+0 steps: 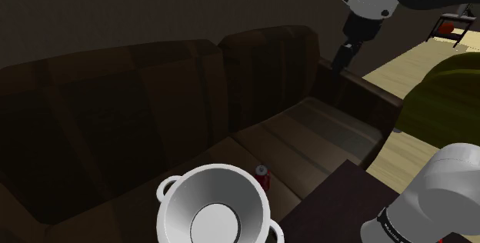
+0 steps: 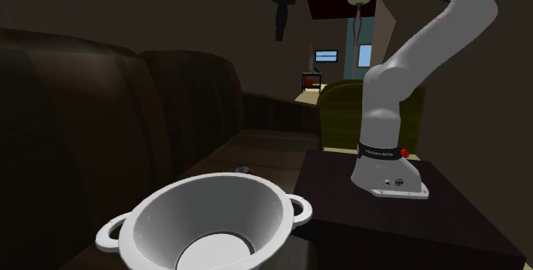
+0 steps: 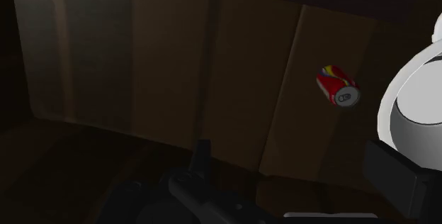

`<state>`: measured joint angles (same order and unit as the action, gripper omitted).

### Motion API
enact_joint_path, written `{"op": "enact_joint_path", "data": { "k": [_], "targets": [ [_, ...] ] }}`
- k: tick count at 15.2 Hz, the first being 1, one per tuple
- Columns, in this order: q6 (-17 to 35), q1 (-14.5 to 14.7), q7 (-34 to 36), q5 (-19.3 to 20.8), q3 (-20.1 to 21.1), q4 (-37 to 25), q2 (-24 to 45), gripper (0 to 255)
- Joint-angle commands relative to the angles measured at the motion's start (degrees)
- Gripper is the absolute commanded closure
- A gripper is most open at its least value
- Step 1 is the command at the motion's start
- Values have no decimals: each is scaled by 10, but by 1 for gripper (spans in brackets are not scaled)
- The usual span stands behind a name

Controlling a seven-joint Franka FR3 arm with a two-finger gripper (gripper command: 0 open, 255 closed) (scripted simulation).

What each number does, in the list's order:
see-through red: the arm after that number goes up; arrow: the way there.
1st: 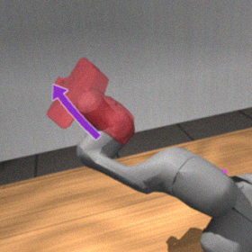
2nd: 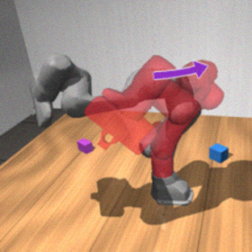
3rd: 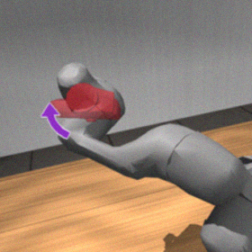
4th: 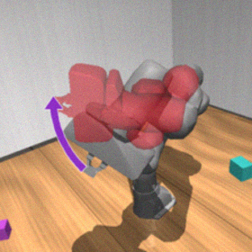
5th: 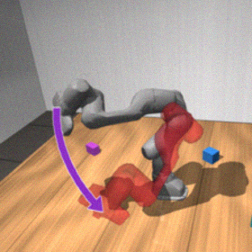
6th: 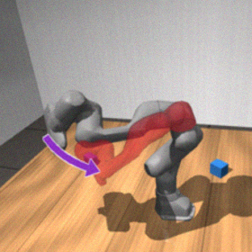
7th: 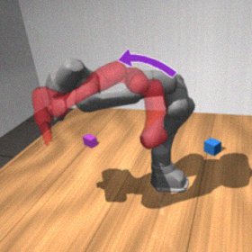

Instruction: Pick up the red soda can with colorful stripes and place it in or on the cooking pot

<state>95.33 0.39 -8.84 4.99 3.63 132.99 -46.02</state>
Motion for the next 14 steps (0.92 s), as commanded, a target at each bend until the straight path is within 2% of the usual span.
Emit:
{"op": "enact_joint_path", "data": {
  "k": [1, 8, 14],
  "targets": [
    [0, 0, 0, 0, 0, 0, 0, 0],
    [94, 11, 59, -20, 46, 83, 43, 0],
    [182, 18, 112, -33, 88, 132, 110, 0]
  ]
}}
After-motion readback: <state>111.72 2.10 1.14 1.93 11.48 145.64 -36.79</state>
